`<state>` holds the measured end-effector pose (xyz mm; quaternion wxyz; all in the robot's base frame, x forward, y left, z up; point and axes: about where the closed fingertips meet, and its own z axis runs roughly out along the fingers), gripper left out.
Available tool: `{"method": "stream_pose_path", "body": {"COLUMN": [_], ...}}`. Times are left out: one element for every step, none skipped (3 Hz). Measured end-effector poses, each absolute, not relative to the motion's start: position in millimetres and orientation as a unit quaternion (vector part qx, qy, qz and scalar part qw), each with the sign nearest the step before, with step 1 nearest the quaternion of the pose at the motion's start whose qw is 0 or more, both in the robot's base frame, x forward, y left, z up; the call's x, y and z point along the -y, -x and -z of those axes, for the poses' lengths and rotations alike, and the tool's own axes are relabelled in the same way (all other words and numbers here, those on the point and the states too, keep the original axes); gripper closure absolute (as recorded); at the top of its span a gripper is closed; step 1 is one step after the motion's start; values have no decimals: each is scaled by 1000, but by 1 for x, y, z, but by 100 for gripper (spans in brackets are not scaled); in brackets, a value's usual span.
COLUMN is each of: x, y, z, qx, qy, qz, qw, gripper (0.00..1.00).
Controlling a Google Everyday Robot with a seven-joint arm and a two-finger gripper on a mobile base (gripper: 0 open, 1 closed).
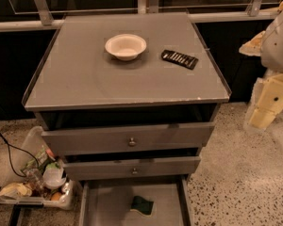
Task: Pick sponge from bottom drawer and place on counter
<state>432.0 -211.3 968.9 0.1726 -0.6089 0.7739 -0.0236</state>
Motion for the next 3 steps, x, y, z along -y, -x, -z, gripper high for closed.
{"method": "stream_pose_path", "body": {"x": [196, 185, 176], "y": [-409, -389, -368], "z": [-947, -896, -845], "qx": [-752, -731, -711], "qy": [624, 633, 640], "qz": [-1, -46, -89], "qw": [211, 251, 278], "gripper": [0, 0, 0]}}
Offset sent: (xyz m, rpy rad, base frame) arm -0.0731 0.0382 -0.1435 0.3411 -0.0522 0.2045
